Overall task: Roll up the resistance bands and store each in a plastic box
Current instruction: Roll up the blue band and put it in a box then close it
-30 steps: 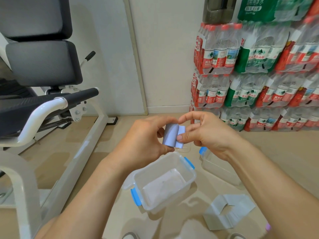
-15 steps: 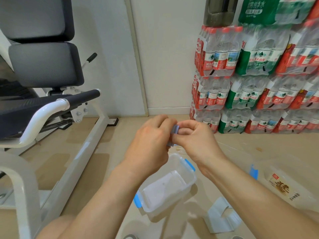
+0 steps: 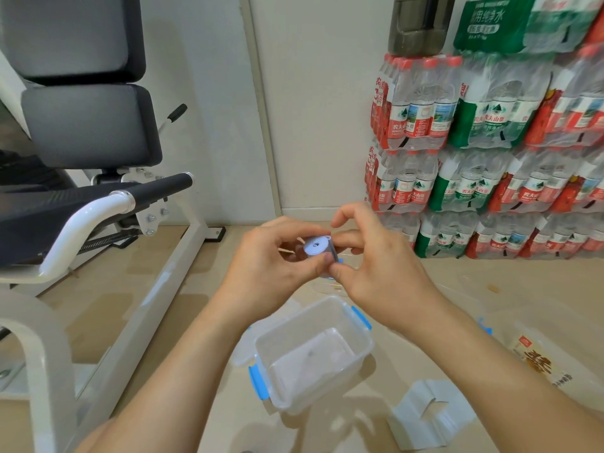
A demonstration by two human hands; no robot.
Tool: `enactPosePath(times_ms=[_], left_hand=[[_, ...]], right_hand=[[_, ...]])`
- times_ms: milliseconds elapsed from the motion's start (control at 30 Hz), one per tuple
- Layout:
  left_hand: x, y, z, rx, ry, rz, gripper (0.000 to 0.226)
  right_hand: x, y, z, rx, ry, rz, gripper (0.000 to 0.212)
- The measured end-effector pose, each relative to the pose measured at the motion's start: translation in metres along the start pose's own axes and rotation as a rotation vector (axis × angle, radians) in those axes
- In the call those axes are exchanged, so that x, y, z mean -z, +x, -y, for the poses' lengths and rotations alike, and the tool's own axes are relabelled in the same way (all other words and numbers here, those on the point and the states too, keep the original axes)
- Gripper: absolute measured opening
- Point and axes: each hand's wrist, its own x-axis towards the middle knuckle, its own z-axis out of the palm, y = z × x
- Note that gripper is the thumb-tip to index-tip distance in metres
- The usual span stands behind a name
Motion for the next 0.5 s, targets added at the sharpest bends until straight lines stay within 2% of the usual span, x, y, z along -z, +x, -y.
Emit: enactPosePath(times_ms=[133, 267, 367, 500], left_hand=[[0.002, 0.0, -0.004, 0.154, -0.355, -0.126, 0.013], [-0.009, 0.0, -0.007, 0.252, -0.638, -0.105, 0.006], [-0.01, 0.003, -0.003, 0.23, -0.576, -0.065, 0.006], [-0.001, 0.005, 0.001, 0.191, -0.292, 0.037, 0.028]], right_hand=[[0.013, 0.006, 0.001, -0.135, 0.379, 0.043, 0.027], [0.019, 0.007, 0.002, -0.207, 0.588, 0.0, 0.025], [0.021, 0.009, 0.0, -0.201, 0.514, -0.068, 0.025], [0.028, 0.007, -0.002, -0.079, 0.158, -0.036, 0.018]])
